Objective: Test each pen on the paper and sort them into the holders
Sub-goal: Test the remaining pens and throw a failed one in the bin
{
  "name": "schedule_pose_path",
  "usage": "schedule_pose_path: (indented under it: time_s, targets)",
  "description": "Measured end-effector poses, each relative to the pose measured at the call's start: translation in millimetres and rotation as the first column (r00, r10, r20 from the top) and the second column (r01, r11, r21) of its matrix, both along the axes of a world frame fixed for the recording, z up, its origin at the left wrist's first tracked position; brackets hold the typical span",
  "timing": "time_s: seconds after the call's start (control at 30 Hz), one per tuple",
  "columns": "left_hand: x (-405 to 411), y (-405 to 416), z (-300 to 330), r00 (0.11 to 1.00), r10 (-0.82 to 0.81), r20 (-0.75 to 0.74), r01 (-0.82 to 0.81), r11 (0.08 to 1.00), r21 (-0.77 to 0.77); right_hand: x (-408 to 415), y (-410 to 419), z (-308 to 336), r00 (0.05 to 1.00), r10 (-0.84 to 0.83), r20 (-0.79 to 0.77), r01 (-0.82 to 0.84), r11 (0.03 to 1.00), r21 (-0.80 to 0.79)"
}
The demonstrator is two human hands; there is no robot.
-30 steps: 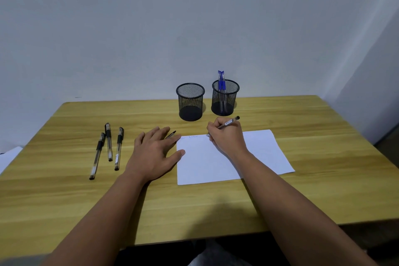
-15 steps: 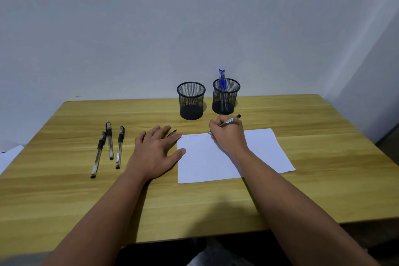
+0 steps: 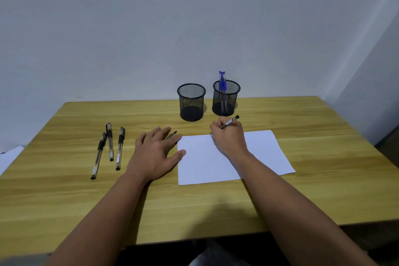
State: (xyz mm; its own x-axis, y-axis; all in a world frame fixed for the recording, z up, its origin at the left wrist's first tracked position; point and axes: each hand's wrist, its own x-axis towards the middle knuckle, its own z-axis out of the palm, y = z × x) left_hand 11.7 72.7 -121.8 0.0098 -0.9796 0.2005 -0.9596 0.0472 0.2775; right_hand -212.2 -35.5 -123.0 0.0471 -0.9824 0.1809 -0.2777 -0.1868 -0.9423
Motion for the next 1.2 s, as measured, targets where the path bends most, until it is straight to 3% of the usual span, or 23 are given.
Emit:
schedule_pose_path:
  time_s: [0.43,0.6,0.8,0.9,1.0,1.1,1.2]
  targets:
    - [0.2,-0.5,-0.4,1.000,0.003,0.008,-0.003,1.000,-0.001,0.3,3.7,3.1,0.999,-0.009,-0.035,0.008,1.000,-0.010]
    - [-0.4,-0.5,0.3,1.000,-0.003,0.005,0.003,1.000,-0.002,-3.9,-1.4,7.5,0.979,-0.134,0.156,0.120,0.988,0.097]
    - [0.1,0.6,1.4,0.999,-0.024,-0.042,0.023,1.000,-0.014,-2.8,-5.6,12.0,0.966,-0.069,0.250,0.028,0.986,0.165]
    - [3.3,0.3,1.0,0.987,0.062,-0.147,-0.079,0.990,-0.114,-1.2,-3.1,17.3,0.978,-0.014,0.207,-0.026,0.982,0.187]
    - [7.1,-3.7,2.0,0.960,0.242,-0.143,-0.265,0.950,-0.168,0.9,4.7,36.7,0.958,0.046,0.281,-0.085,0.988,0.127]
    - [6.1,-6.8,1.6,0.957,0.272,-0.097,-0.285,0.945,-0.159,-3.8,15.6,62.6,0.973,0.042,0.226,-0.056,0.997,0.057]
    - [4.5,-6.8,3.8,0.957,0.266,-0.118,-0.283,0.945,-0.163,-6.0,25.8,74.7,0.976,0.095,0.194,-0.116,0.988,0.098]
